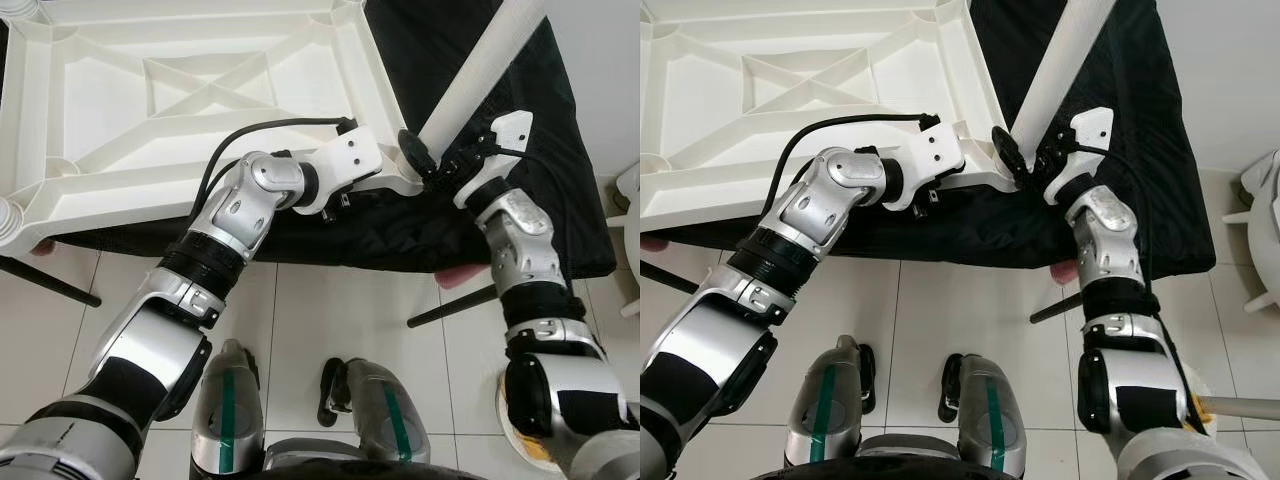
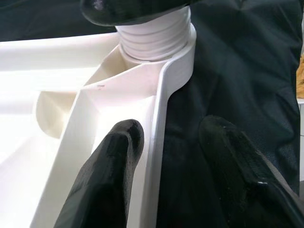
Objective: Building children table
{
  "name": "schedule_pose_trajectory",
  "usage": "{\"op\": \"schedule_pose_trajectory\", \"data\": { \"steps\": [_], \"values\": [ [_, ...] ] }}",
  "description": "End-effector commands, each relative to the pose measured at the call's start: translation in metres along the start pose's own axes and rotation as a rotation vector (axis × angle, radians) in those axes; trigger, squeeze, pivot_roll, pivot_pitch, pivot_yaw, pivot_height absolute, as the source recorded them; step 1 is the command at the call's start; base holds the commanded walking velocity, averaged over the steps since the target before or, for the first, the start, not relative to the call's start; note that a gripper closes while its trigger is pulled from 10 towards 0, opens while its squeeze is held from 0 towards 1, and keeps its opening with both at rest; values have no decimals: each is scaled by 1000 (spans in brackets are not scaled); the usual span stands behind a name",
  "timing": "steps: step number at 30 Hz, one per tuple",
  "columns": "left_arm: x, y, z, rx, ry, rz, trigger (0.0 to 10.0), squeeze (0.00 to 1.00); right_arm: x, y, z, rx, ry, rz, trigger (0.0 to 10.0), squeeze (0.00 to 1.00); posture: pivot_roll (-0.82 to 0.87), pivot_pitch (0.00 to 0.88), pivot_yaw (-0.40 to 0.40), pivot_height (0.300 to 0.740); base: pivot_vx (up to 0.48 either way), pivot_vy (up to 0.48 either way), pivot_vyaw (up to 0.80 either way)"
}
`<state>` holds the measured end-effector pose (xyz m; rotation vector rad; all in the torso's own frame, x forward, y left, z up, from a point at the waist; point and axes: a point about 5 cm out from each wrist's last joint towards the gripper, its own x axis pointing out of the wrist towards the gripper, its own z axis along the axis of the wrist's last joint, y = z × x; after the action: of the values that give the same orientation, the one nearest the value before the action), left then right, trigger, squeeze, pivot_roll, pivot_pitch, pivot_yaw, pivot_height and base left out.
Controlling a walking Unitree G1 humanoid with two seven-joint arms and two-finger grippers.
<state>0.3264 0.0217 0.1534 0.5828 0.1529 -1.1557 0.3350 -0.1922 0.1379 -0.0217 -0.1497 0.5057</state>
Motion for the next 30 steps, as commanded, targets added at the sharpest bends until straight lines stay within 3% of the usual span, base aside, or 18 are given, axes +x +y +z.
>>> {"op": "schedule_pose_trajectory", "data": {
  "steps": [1, 7, 8, 10, 11, 30],
  "values": [
    [3, -1, 1, 9, 5, -21, 10000, 0, -3, -5, 0, 3, -4, -3, 0, 0, 36, 28, -68, 740, 0, 0, 0],
    [3, -1, 2, 9, 4, -20, 10000, 0, -3, 3, -6, 25, 7, 30, 0, 0, 39, 32, -71, 740, 0, 0, 0],
    [3, -1, 2, 9, 4, -20, 10000, 0, -2, 5, -7, 31, 7, 31, 627, 0, 40, 34, -70, 740, 0, 0, 0],
    [3, -1, 2, 9, 4, -20, 10000, 0, -2, 7, -8, 38, 7, 35, 627, 0, 40, 34, -70, 740, 0, 0, 0],
    [3, -1, 2, 9, 3, -21, 10000, 0, -2, 9, -9, 45, 7, 31, 10000, 0, 39, 36, -70, 740, 0, 0, 0],
    [2, -7, -1, 16, 11, -57, 10000, 0, 4, 53, -11, 125, -67, -128, 10000, 0, 35, 52, -63, 740, 0, 0, 0]
  ]
}}
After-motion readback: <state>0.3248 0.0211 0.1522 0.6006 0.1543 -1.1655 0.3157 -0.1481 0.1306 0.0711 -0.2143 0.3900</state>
